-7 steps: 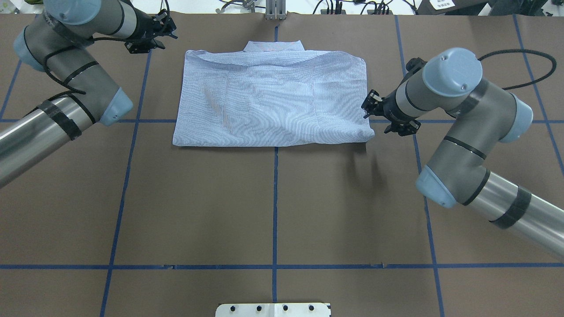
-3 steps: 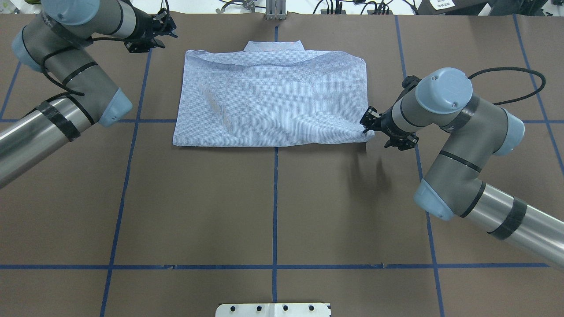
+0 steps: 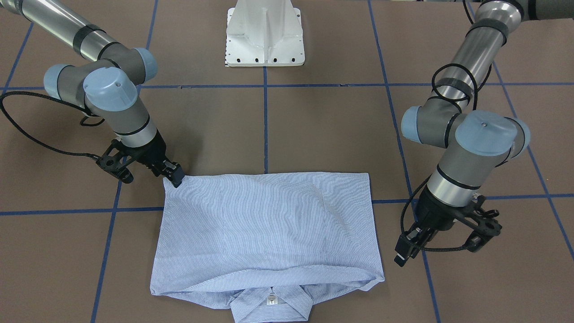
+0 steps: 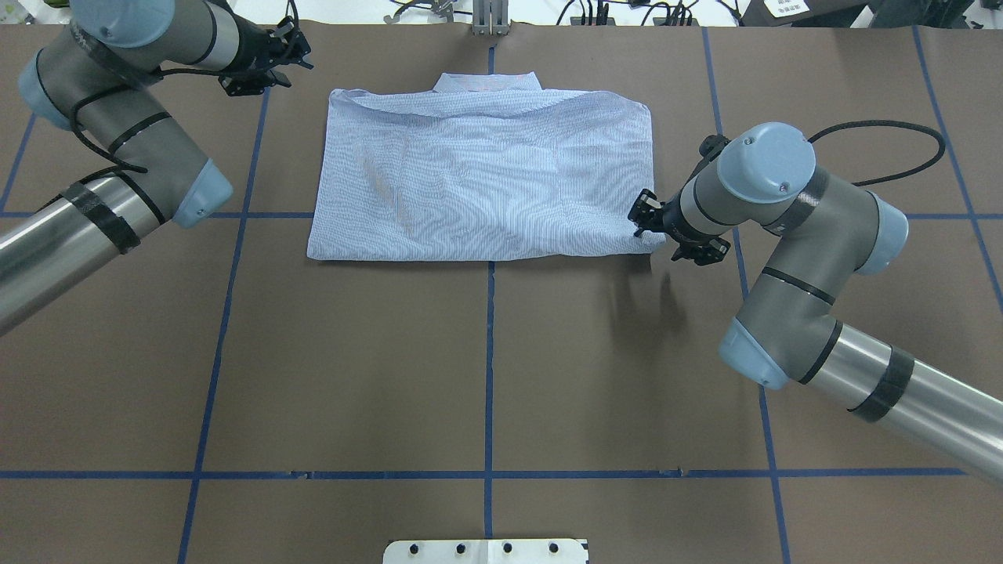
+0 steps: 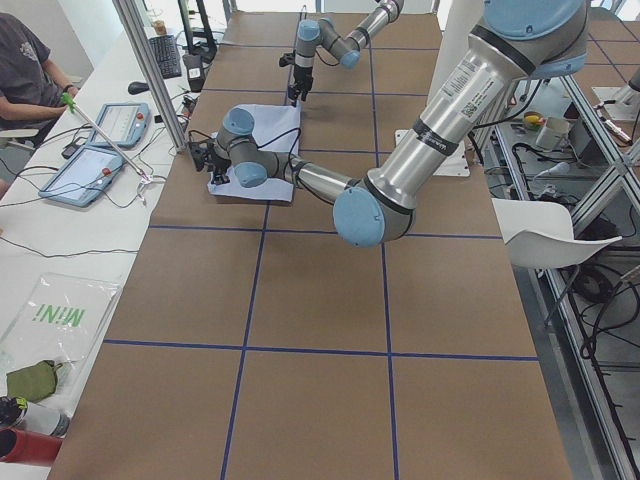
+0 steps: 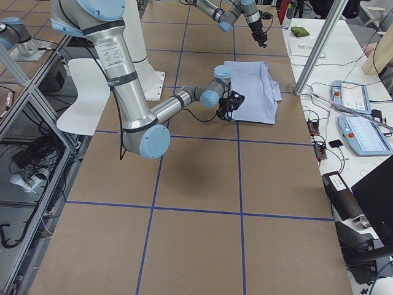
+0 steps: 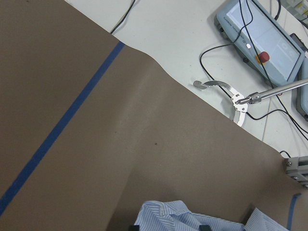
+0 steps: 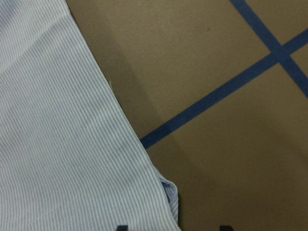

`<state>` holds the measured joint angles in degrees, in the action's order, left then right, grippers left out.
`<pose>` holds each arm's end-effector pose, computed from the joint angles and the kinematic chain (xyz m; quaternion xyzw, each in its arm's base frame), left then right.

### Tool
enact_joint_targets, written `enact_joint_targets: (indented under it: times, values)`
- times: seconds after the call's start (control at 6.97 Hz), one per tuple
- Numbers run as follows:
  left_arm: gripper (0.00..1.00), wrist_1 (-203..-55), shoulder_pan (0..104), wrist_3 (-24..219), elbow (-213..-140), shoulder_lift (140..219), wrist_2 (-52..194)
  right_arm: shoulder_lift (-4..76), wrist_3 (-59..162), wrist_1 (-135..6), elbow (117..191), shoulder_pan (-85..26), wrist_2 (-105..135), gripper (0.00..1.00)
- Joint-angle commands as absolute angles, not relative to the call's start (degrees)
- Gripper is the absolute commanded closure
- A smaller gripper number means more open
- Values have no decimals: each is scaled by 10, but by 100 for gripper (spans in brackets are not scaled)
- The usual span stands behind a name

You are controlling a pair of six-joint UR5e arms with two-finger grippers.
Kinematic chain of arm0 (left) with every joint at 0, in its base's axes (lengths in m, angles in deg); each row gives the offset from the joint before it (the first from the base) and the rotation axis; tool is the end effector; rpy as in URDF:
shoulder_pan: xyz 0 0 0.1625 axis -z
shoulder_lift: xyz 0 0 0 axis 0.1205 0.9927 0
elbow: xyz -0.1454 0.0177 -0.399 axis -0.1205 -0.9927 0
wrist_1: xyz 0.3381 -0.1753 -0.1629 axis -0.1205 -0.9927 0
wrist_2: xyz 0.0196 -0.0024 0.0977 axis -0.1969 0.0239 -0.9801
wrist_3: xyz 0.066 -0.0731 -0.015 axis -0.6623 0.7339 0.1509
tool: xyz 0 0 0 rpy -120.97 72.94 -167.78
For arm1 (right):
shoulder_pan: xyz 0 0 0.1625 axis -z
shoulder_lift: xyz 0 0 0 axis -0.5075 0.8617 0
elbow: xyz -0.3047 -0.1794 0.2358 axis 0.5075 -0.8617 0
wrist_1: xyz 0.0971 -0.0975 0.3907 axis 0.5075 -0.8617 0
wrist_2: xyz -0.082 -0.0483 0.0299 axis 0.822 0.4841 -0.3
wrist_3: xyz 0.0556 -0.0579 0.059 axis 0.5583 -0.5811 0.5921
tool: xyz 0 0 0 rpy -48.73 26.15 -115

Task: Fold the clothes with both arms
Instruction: 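Drag the folded shirt with the right gripper toward the robot, rotating it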

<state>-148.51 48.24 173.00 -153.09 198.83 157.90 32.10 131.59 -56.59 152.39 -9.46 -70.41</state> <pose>0.3585 -0.6935 0.3384 0.1126 0.5134 -0.3212 0.7877 -0.4455 -0.5052 0.3758 -0.0325 -0.4142 0.2997 0.8588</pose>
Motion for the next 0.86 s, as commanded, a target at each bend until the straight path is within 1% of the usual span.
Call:
enact_joint_targets:
  times: [0.0, 0.14, 0.29, 0.43, 0.57, 0.72]
  values:
    - [49, -1483, 483, 1731, -1535, 1988, 1579, 327, 1372, -483, 1504, -80, -690, 72]
    - [49, -1482, 483, 1731, -1540, 1988, 1579, 332, 1378, -482, 1510, -80, -690, 100]
    - [49, -1481, 483, 1732, -1541, 1988, 1579, 345, 1377, -481, 1520, -82, -691, 100]
    - [49, -1481, 482, 1735, -1543, 1989, 1580, 373, 1378, -485, 1563, -82, -695, 100]
    - [49, -1481, 482, 1737, -1545, 1989, 1580, 408, 1390, -493, 1615, -81, -704, 100]
    - [49, -1479, 482, 1738, -1554, 1989, 1581, 458, 1428, -499, 1685, -64, -723, 100]
